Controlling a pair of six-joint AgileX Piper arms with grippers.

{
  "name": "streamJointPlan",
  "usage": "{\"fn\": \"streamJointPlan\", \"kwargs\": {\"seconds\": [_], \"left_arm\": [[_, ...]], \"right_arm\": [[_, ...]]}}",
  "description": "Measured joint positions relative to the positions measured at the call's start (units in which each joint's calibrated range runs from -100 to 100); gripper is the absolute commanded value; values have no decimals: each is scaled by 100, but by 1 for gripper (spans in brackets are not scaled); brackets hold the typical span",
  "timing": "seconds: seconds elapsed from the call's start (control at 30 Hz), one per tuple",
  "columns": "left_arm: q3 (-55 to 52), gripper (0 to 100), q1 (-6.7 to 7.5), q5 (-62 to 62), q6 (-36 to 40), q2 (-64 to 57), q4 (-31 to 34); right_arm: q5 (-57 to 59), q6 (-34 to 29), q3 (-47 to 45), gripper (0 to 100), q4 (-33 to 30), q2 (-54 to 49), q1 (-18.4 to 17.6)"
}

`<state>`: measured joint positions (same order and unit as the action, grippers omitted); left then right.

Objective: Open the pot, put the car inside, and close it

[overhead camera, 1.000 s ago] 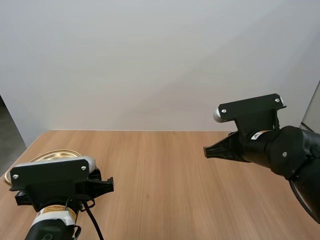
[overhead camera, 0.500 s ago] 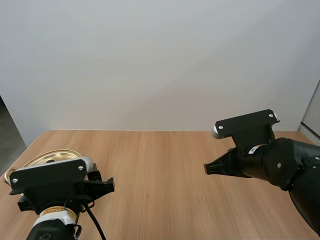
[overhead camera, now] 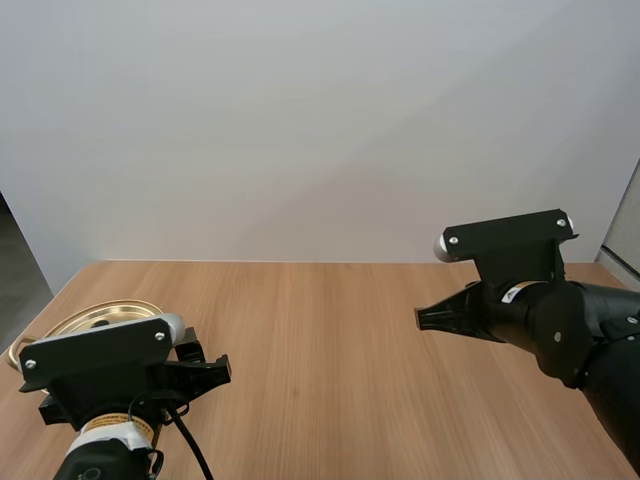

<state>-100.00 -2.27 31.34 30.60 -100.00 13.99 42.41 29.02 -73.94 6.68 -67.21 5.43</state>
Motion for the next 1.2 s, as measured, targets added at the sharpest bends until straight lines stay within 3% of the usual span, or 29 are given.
{"fn": "streamJointPlan", "kwargs": {"seconds": [0.13, 0.67, 0.83, 1.2], "left_arm": [[0, 0, 0, 0, 21, 0, 0], [0, 0, 0, 0, -22, 0, 44], [0, 0, 0, 0, -22, 0, 44], [0, 0, 0, 0, -22, 0, 44]], "right_arm": [[0, 0, 0, 0, 0, 0, 0], [-17, 0, 0, 0, 311, 0, 0], [199, 11, -26, 0, -127, -17, 0], [213, 11, -998, 0, 109, -1573, 0]]}}
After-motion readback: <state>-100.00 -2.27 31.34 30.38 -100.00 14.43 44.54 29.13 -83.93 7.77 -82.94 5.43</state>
